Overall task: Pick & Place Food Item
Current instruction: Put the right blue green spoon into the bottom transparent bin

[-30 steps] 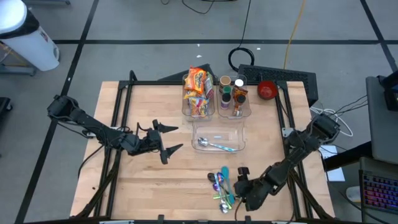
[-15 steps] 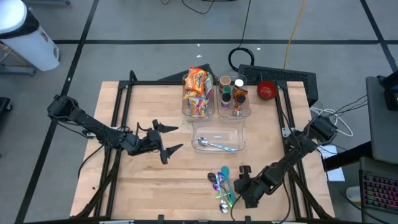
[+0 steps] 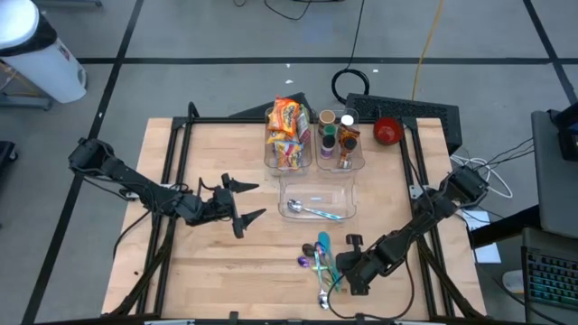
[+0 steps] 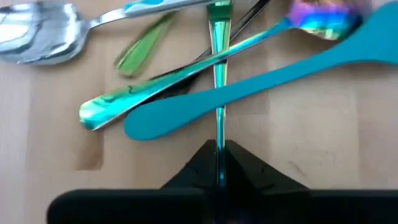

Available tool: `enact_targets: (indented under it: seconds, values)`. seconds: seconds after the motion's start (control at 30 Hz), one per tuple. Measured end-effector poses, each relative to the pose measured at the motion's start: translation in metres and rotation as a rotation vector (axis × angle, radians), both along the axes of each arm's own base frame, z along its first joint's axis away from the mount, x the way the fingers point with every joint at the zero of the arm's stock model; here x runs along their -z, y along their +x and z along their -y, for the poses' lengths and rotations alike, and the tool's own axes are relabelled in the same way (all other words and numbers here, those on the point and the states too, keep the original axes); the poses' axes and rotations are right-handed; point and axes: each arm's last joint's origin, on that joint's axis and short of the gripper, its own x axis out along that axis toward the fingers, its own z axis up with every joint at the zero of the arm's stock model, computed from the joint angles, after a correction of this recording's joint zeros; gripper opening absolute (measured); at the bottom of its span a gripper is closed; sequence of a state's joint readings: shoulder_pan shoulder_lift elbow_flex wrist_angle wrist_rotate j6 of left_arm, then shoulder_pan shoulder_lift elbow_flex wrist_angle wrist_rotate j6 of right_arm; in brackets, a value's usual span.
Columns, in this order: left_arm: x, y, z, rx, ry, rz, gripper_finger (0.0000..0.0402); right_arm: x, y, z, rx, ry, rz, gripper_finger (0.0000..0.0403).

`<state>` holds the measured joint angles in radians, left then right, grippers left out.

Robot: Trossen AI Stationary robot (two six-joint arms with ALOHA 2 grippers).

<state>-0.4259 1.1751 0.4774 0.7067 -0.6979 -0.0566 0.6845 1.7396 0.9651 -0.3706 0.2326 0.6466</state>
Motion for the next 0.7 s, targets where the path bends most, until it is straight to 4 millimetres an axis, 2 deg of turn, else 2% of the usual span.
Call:
enact_targets:
  seconds: [0.33,0.7]
  values:
    - [0.000,0.000,0.000,0.000,0.000,0.000,0.0374,-0.026,-0.008,0.005,0.091,0.005,0.093,0.0008]
    - [0.000,0.000,0.000,0.000,0.000,0.000,0.0374,-0.032,-0.022,0.003,0.179,0.050,0.028,0.0004]
